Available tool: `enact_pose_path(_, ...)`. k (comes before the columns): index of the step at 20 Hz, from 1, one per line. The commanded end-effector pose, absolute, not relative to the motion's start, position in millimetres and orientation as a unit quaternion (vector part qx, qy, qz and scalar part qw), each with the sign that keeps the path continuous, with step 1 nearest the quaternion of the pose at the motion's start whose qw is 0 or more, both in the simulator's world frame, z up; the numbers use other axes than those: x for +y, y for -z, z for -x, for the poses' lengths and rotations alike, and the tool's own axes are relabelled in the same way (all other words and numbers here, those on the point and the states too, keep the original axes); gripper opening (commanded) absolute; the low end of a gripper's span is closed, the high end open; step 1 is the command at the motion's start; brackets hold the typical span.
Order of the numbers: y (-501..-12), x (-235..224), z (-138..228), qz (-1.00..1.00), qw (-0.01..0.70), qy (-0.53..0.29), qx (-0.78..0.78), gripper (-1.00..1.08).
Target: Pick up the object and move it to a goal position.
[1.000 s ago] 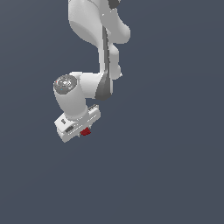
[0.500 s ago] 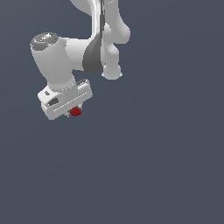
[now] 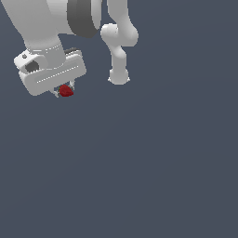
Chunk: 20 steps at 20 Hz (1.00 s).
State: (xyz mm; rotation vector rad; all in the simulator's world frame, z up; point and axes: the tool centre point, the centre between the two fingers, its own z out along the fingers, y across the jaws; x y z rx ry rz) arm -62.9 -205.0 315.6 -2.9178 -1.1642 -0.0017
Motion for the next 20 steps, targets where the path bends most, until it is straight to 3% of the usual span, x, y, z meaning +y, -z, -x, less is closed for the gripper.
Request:
enact_pose_path(1,-339,-213,74,0.929,0.001,0.001,-0.371,-1.00)
enact_pose_path(11,-400,-235,98,0.929,0.000,0.000,-0.371,-1.00)
enact_pose_path(20,-408,-239,100,0.929,0.000,0.000,-0.371,-1.00)
